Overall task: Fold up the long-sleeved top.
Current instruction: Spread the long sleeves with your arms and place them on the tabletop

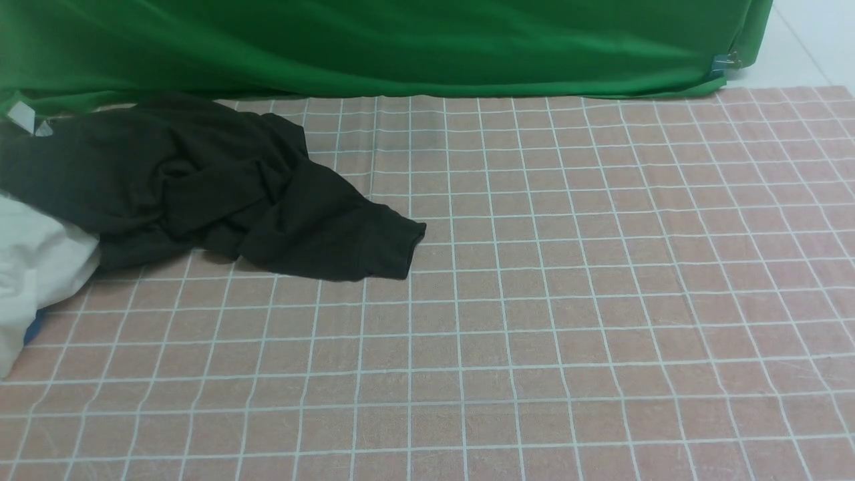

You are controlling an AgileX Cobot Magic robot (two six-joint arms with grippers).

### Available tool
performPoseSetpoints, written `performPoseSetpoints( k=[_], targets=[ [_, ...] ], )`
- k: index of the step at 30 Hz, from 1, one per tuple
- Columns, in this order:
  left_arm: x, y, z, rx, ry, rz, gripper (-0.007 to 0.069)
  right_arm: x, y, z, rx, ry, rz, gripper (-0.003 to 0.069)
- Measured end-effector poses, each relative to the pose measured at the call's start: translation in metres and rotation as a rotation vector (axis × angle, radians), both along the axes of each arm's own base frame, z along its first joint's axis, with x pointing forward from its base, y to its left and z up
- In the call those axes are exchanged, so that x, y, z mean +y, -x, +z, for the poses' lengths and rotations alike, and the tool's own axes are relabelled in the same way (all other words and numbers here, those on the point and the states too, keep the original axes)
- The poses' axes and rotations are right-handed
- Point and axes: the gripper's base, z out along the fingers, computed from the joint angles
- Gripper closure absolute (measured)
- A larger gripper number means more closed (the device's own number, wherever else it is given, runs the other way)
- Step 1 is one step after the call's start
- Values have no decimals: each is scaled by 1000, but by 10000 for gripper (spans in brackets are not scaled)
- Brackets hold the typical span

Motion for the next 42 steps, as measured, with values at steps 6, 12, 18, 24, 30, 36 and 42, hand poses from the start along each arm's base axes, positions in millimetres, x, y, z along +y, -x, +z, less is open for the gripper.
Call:
performPoseSetpoints(
  k=[6,12,18,24,30,36,42],
  targets=[
    [-10,-1,39,159,-269,-91,606,0,0,0,0,0,0,418],
    [-20,-28,56,479,-517,-281,606,0,0,0,0,0,0,418],
    [-23,-68,64,679,-530,-395,606,0,0,0,0,0,0,418],
    [-27,-91,68,729,-434,-454,606,0,0,0,0,0,0,418],
    [-33,-91,67,724,-497,-545,606,1,-1,11,-114,-161,-14,418],
    [-35,-89,65,733,-527,-590,606,-2,-1,30,-311,-523,-28,421],
    [-46,-101,60,726,-561,-635,606,3,-1,41,-201,-567,19,454]
  ],
)
